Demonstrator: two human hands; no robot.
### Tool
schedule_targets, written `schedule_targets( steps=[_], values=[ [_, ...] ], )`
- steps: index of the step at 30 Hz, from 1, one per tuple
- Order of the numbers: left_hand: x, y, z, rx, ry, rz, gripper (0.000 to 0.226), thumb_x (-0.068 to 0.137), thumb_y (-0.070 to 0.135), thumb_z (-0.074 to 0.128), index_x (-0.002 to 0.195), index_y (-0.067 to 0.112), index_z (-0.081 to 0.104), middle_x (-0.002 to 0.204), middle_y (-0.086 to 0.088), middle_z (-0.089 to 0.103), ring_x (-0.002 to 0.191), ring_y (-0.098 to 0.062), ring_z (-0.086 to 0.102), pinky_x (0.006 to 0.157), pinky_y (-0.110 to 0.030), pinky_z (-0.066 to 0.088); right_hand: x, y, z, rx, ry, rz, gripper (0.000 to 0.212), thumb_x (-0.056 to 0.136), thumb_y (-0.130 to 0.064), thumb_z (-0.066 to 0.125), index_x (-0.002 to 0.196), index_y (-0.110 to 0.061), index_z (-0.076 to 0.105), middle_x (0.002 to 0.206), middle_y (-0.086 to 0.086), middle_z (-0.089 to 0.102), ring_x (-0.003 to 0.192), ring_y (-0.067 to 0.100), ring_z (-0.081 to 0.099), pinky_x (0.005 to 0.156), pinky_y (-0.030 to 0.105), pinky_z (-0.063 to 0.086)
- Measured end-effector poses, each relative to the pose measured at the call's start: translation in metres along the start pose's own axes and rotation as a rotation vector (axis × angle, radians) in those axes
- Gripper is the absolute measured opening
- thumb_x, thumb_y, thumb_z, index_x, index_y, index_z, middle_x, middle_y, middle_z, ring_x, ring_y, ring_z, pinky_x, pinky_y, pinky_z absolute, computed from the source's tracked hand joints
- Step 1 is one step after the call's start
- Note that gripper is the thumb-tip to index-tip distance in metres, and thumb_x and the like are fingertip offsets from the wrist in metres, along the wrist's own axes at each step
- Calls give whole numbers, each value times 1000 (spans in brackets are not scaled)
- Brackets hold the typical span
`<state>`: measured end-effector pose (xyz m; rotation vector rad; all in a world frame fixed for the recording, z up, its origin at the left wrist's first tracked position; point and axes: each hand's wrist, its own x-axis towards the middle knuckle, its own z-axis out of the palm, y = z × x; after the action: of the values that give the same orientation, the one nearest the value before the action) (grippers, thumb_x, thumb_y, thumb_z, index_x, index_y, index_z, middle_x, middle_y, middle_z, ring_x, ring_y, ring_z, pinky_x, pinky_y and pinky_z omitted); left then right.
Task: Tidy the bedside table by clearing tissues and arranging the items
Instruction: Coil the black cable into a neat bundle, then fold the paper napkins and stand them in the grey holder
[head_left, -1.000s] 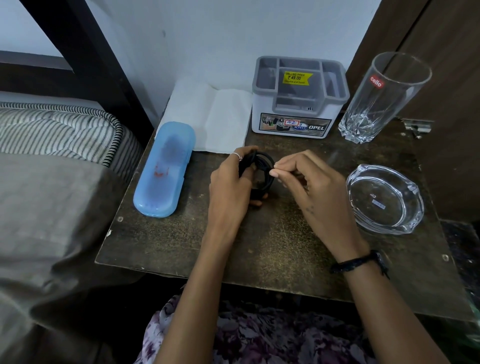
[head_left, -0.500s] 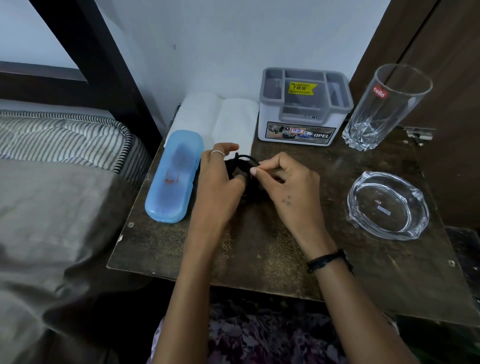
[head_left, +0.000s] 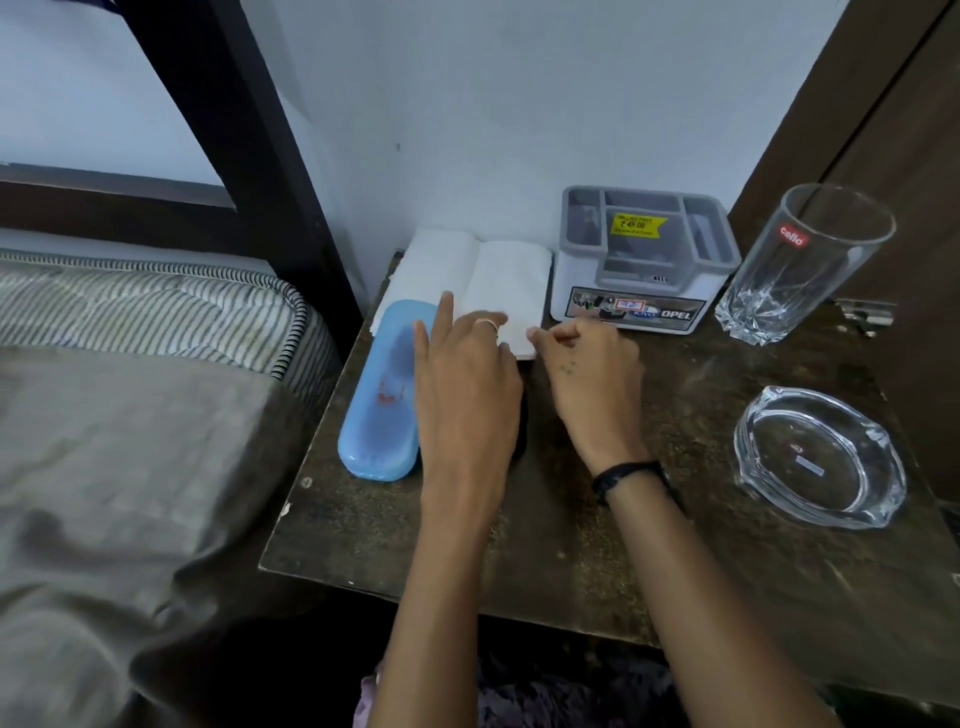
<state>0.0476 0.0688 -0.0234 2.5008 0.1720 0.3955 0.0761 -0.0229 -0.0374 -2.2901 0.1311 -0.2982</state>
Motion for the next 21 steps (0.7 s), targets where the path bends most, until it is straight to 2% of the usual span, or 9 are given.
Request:
schedule_targets(
  steps=[3, 5, 8, 10, 12, 13, 15, 18, 21],
  values=[
    [8, -4, 14, 232, -141, -23, 35, 97, 18, 34, 120, 6, 57, 139, -6, 50, 146, -23, 9, 116, -48, -6, 10, -7, 17, -84, 27, 21, 34, 84, -39, 60, 85, -5, 65, 88, 16, 68, 90, 35, 60, 60, 32, 32],
    [10, -6, 19, 261, -125, -13, 42, 97, 20, 25, 108, 2, 62, 125, -12, 60, 144, -30, 18, 114, -53, -5, 13, -7, 24, -52, 27, 71, 32, 83, -37, 60, 84, -5, 63, 88, 17, 67, 88, 35, 60, 59, 29, 29],
    [9, -9, 20, 300, -99, 47, 45, 92, 15, 22, 101, 1, 64, 110, -13, 66, 135, -33, 38, 113, -58, 1, 18, -6, 26, 119, -25, 191, 28, 79, -35, 65, 75, -7, 68, 81, 14, 69, 85, 34, 63, 62, 30, 40],
    [8, -12, 22, 340, -60, 121, 45, 84, 9, 21, 88, 3, 66, 87, -10, 68, 106, -31, 61, 109, -63, 15, 23, -7, 28, 226, -66, 270, 29, 74, -37, 68, 61, -11, 65, 67, 9, 64, 80, 34, 65, 68, 35, 51],
    [8, -17, 27, 347, -7, 153, 49, 77, 11, 18, 80, 5, 66, 73, -6, 67, 83, -26, 68, 104, -64, 21, 27, -8, 30, 292, -87, 324, 35, 71, -38, 70, 50, -14, 56, 58, 3, 55, 75, 34, 65, 69, 40, 54],
    [7, -20, 29, 321, -13, 149, 54, 76, 12, 15, 87, 4, 67, 79, -6, 69, 85, -25, 68, 105, -62, 18, 27, -10, 30, 282, -99, 332, 39, 71, -38, 70, 47, -15, 51, 55, 2, 51, 72, 32, 62, 65, 37, 51],
    [8, -20, 26, 279, -77, 140, 72, 73, 19, 3, 110, 1, 62, 107, -10, 68, 109, -24, 61, 111, -55, 3, 27, -12, 30, 223, -126, 326, 43, 74, -41, 69, 47, -15, 47, 56, 2, 51, 71, 30, 58, 57, 30, 37],
    [11, -20, 19, 301, -189, 128, 91, 64, 23, -12, 133, 4, 43, 144, -12, 41, 140, -16, 27, 112, -46, -14, 26, -18, 30, 227, -139, 280, 30, 77, -38, 66, 62, -13, 60, 73, 7, 64, 80, 29, 61, 56, 29, 35],
    [12, -21, 13, 275, -196, 44, 54, 88, 12, 13, 132, 1, 42, 154, -9, 23, 143, -12, 14, 111, -39, -16, 23, -26, 31, 337, -122, 238, 14, 76, -26, 66, 71, -14, 60, 74, 0, 62, 72, 20, 57, 52, 24, 38]
  ],
)
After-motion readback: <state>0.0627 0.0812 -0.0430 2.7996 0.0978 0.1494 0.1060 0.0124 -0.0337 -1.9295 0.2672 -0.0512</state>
